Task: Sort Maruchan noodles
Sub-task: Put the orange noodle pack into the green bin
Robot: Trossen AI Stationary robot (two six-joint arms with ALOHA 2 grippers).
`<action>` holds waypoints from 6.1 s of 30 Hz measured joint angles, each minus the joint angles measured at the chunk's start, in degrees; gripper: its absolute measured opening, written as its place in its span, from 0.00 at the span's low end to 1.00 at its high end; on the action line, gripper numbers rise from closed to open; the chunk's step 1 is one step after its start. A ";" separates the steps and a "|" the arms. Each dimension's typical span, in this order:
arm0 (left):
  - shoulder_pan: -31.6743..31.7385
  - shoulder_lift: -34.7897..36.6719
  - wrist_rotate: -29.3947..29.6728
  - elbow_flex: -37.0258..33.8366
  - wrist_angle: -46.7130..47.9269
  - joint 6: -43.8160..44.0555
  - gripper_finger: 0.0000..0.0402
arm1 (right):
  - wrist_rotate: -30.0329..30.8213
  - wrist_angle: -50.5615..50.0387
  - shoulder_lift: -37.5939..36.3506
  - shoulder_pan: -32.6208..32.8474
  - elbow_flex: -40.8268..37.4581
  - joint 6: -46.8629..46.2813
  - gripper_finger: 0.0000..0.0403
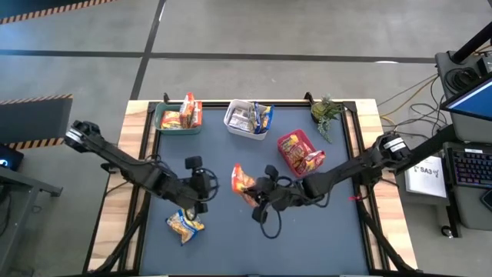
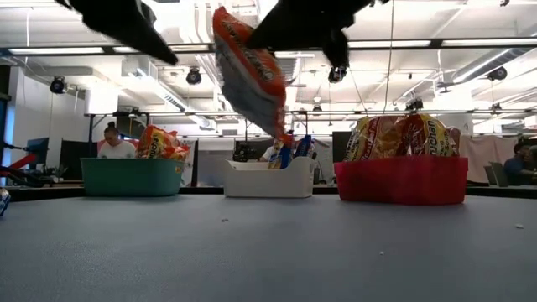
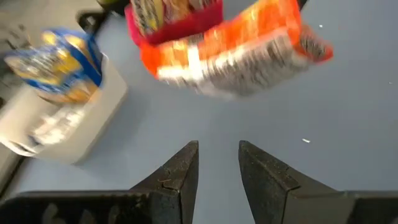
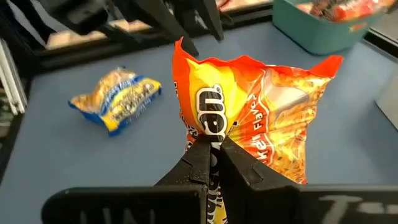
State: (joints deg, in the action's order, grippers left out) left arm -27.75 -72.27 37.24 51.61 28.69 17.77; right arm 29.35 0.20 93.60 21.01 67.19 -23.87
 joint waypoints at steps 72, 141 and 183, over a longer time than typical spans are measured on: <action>-1.03 43.71 26.81 0.07 -2.75 -19.97 0.24 | -7.93 19.57 48.79 -25.44 67.72 56.82 0.02; 4.82 10.46 -2.81 -28.83 -70.79 0.29 0.64 | 35.98 -76.59 23.61 7.20 41.81 22.51 0.02; 21.83 -25.39 -27.48 -18.85 -105.26 2.46 0.56 | 39.23 -75.85 23.58 7.09 39.33 27.49 0.02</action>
State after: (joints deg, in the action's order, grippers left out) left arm -5.91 -97.67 9.76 32.76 -76.58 20.23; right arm 68.58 -75.65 117.19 28.10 106.52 3.62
